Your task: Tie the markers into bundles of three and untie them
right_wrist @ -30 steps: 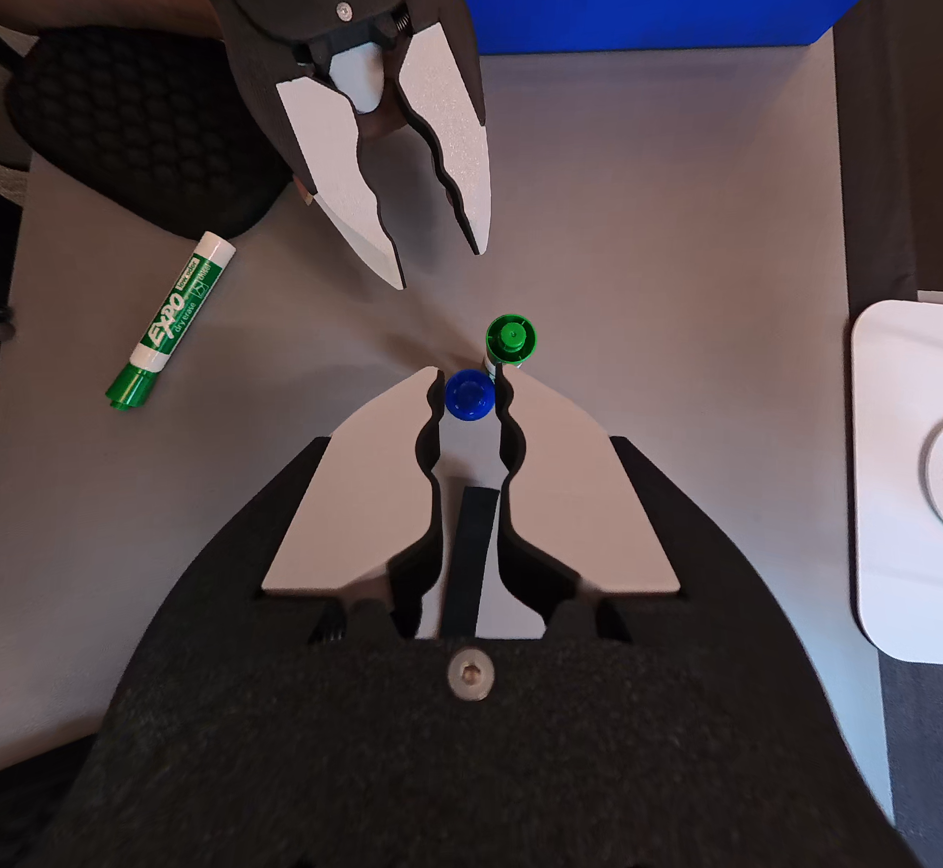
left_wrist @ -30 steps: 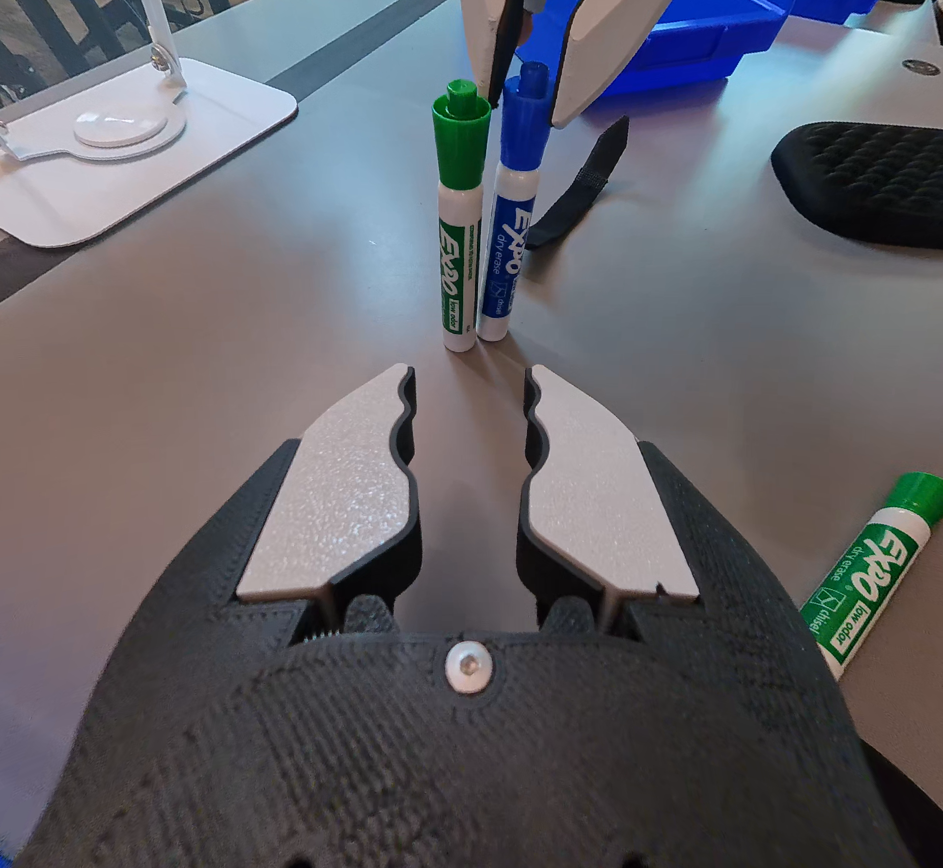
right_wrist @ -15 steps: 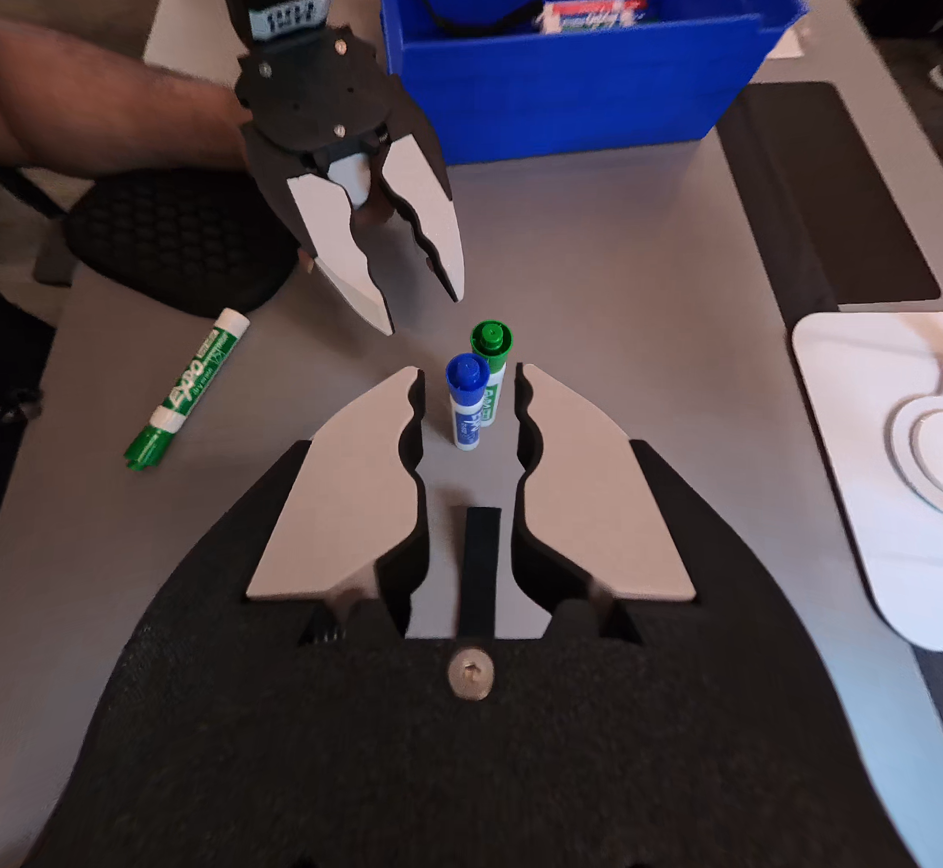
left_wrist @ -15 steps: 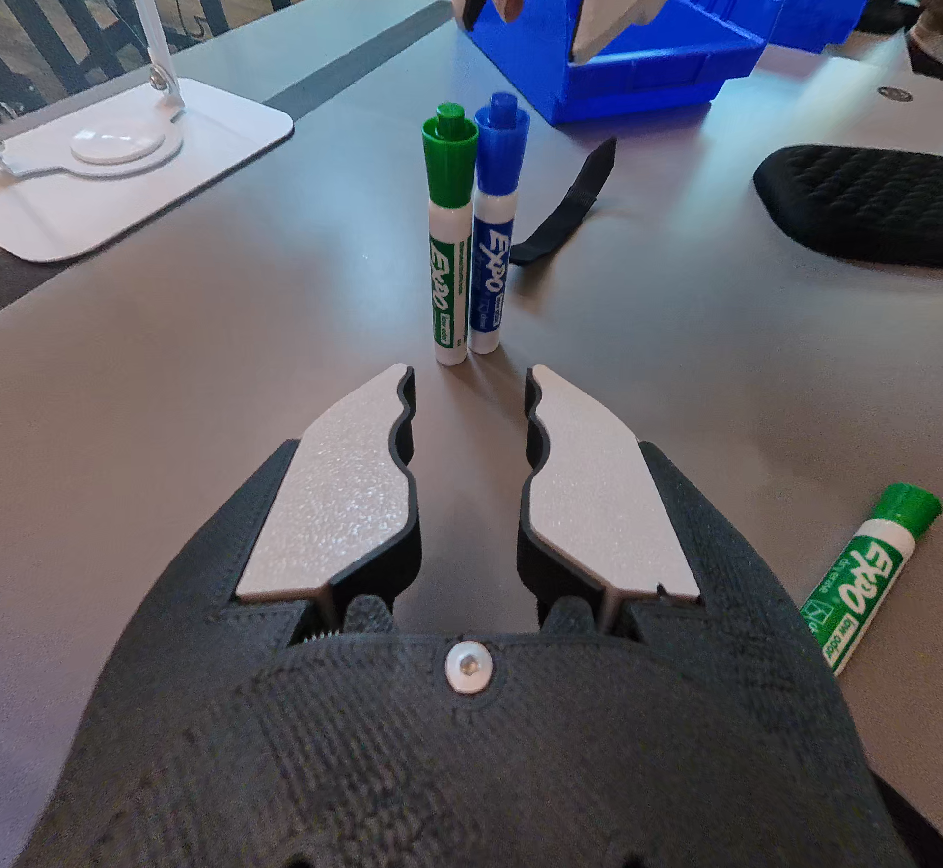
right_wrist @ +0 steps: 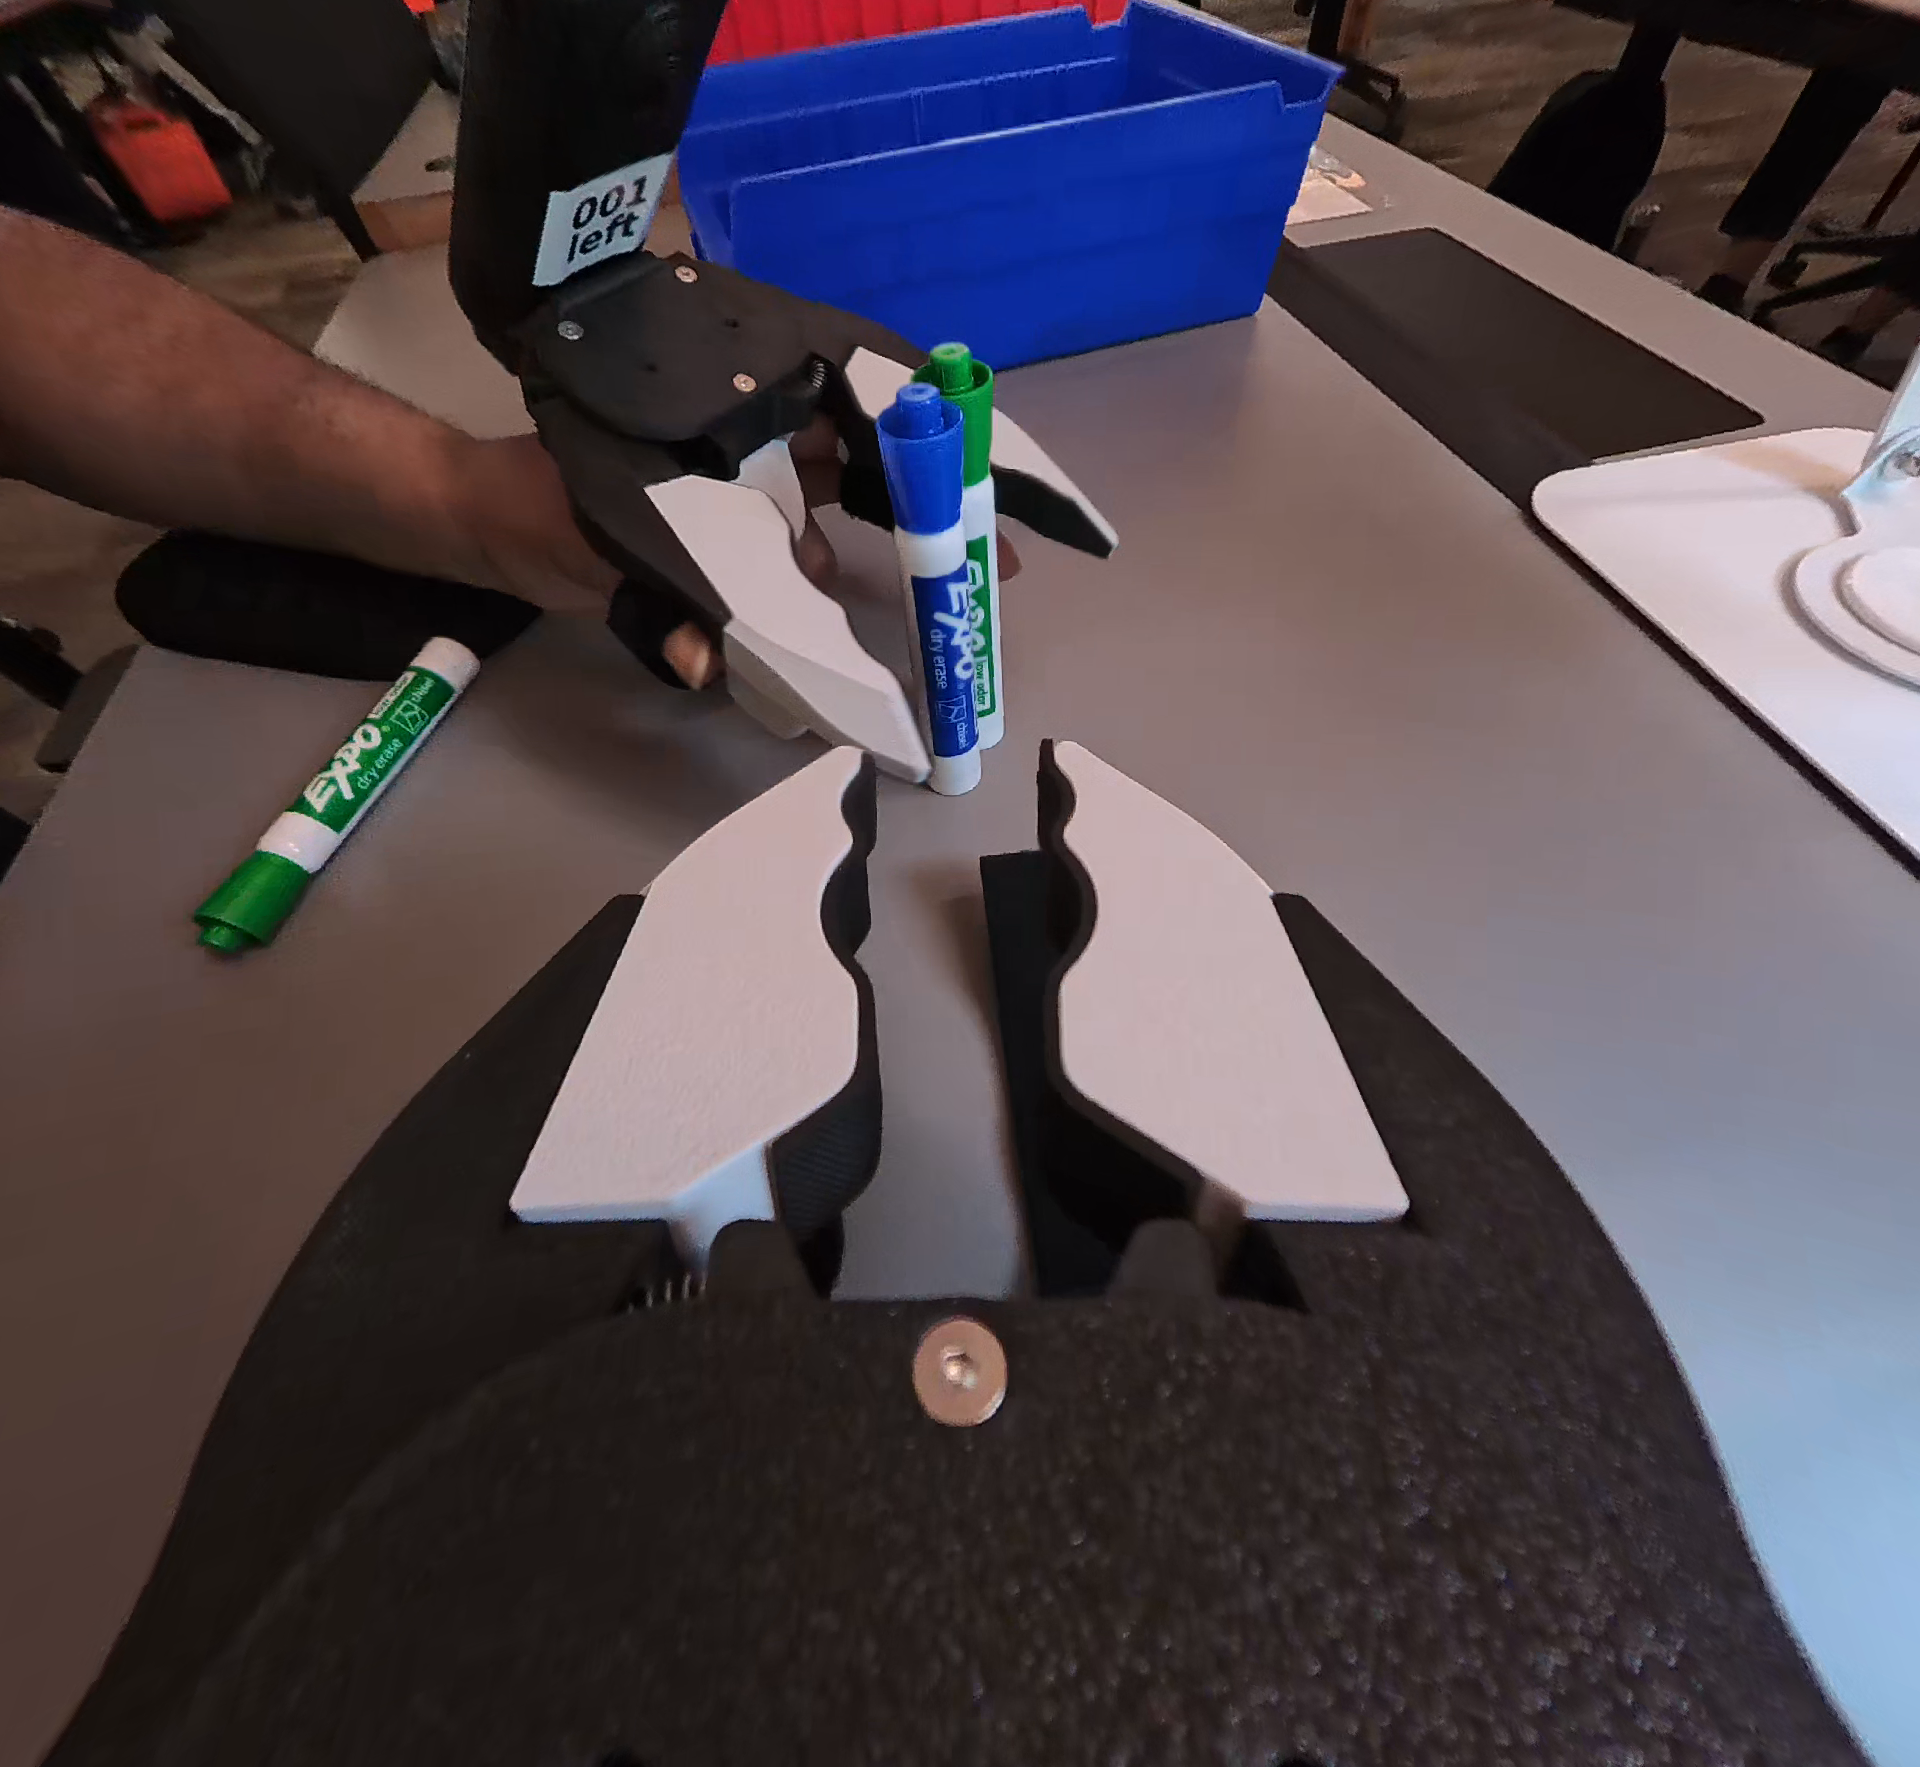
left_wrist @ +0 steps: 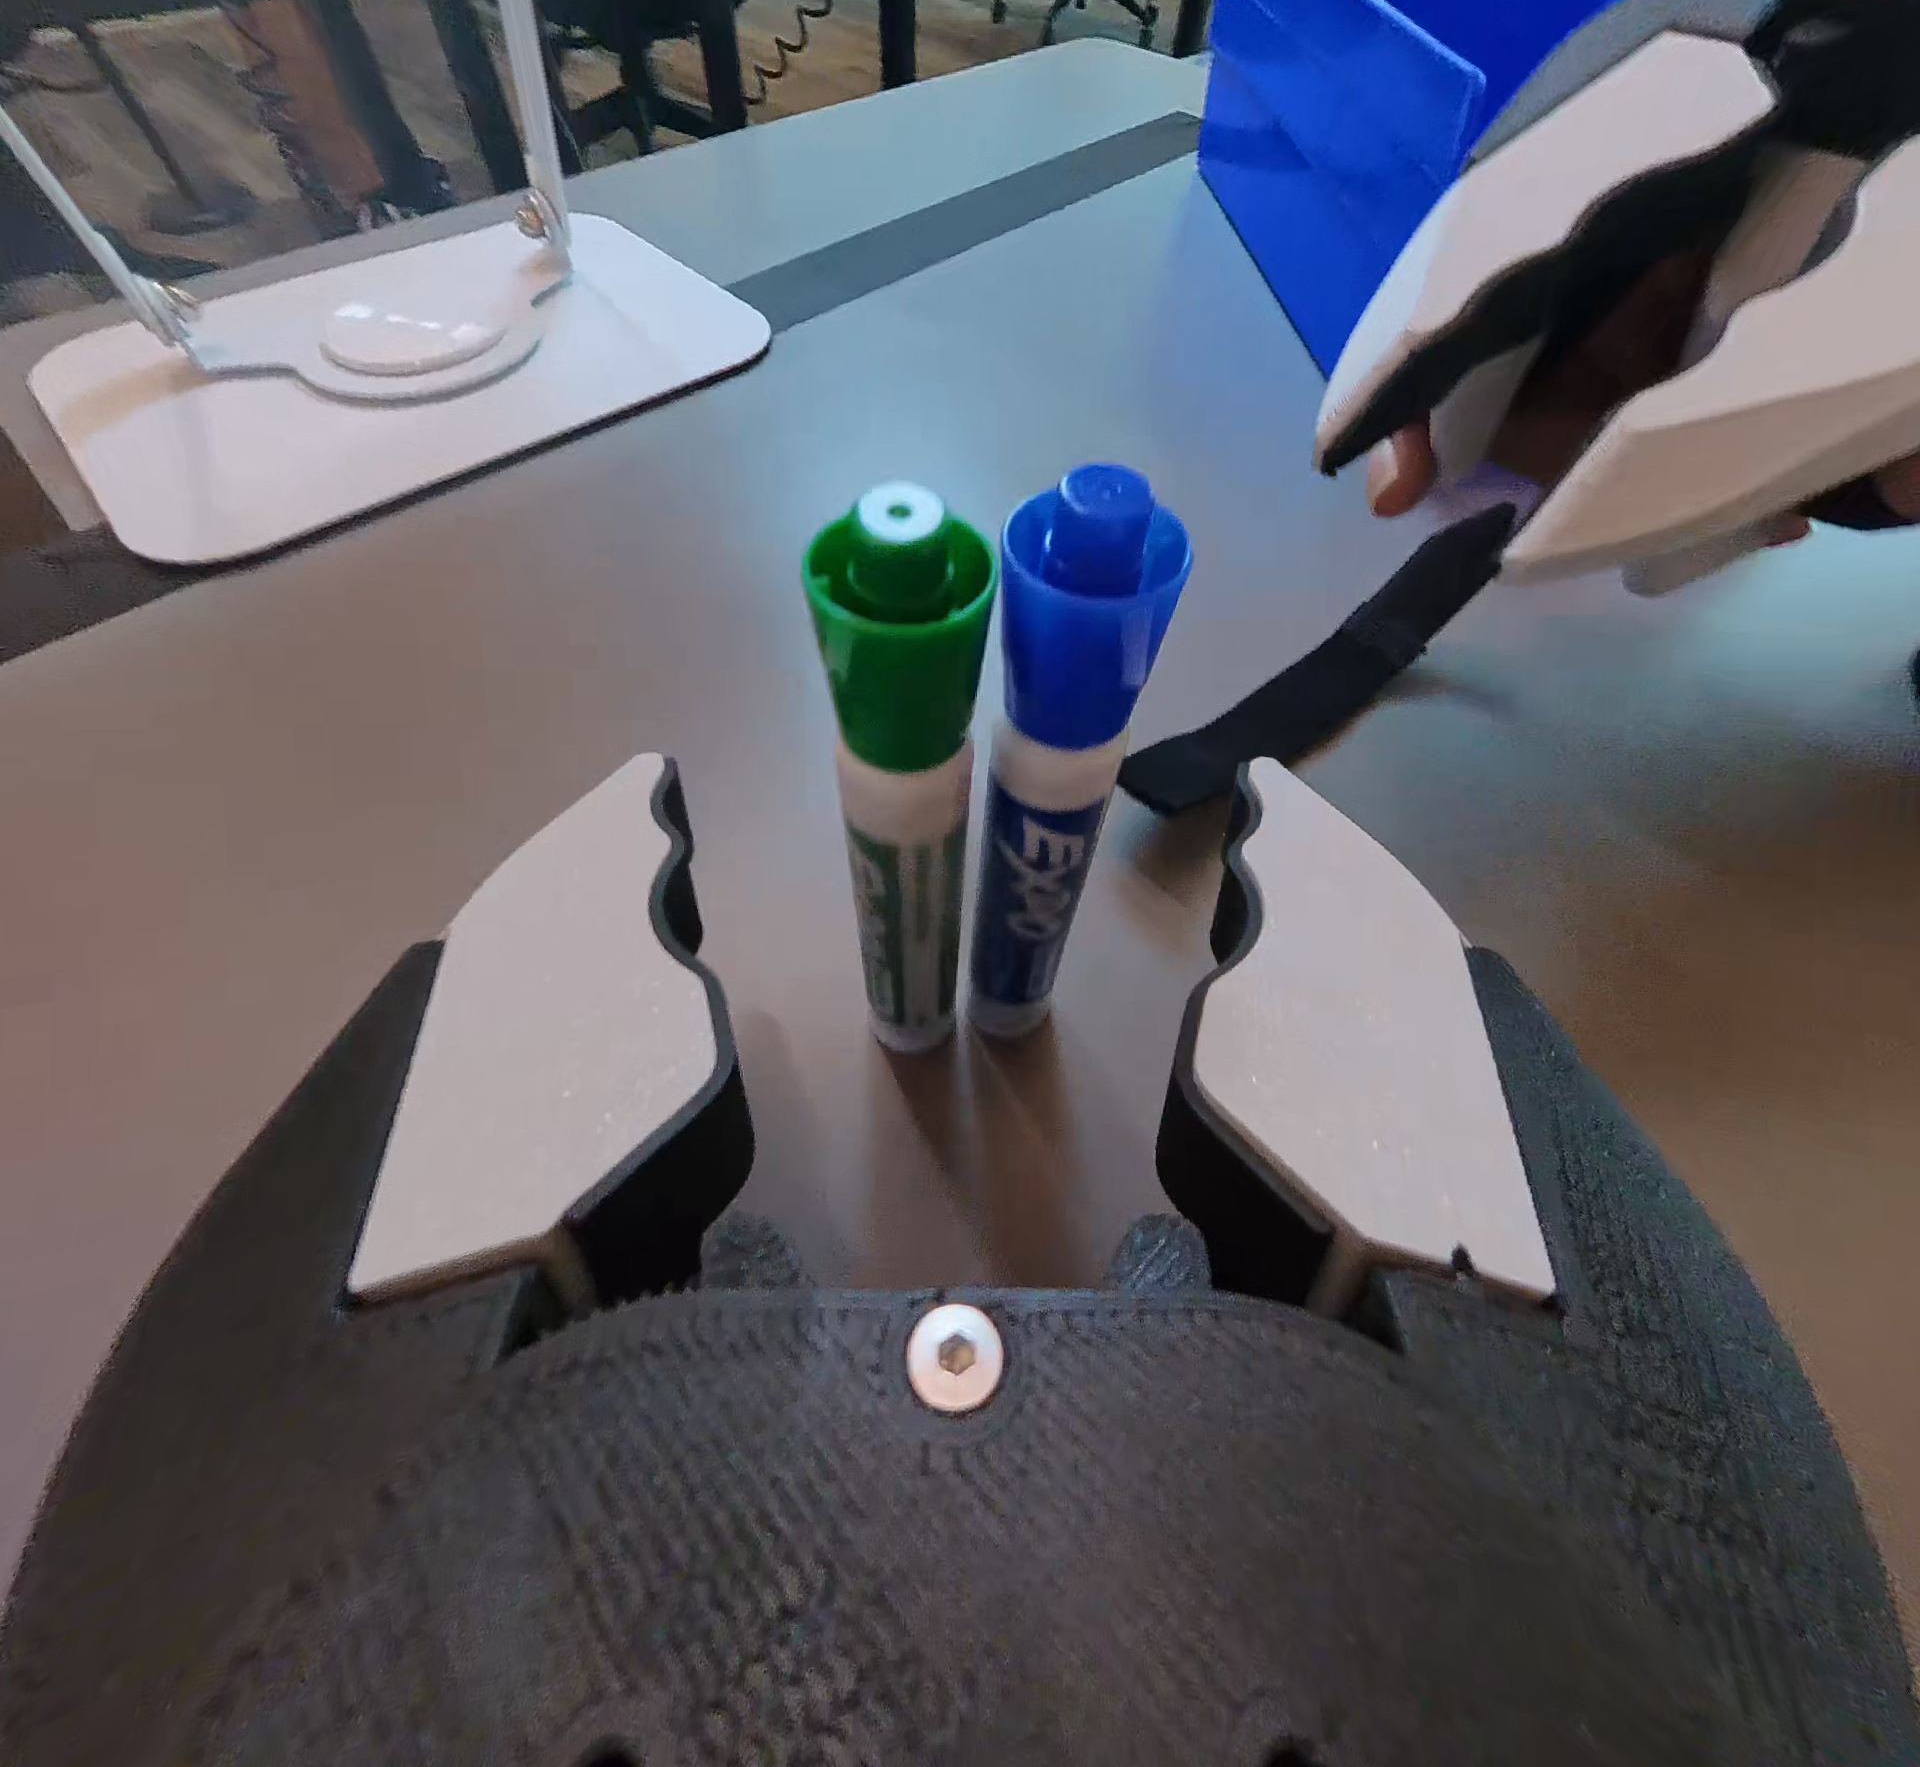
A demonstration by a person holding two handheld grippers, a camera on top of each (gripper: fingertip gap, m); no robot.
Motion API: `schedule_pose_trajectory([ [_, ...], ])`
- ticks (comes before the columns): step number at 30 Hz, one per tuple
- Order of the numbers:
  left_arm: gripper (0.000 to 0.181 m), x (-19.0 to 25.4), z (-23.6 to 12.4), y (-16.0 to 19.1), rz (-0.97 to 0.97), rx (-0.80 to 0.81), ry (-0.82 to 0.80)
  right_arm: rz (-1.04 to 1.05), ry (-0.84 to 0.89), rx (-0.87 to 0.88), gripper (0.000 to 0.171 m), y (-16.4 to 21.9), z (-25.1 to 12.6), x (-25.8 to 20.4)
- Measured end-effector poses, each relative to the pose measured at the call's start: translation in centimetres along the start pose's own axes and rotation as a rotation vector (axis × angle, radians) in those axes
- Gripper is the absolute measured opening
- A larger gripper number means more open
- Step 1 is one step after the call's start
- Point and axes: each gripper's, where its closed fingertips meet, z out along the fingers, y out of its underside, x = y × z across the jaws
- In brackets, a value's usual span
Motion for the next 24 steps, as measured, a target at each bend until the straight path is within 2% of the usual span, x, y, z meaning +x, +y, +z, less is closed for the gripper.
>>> schedule_pose_trajectory([
  [6,0.08,-0.1,1.1,-0.8,0.022,0.039,-0.074,0.01,-0.02,0.069,0.029,-0.3,-0.5,-0.4],
  [24,0.065,-0.9,1.6,-0.5,-0.015,0.021,-0.158,0.049,0.015,0.118,0.032,-0.9,-1.0,0.3],
])
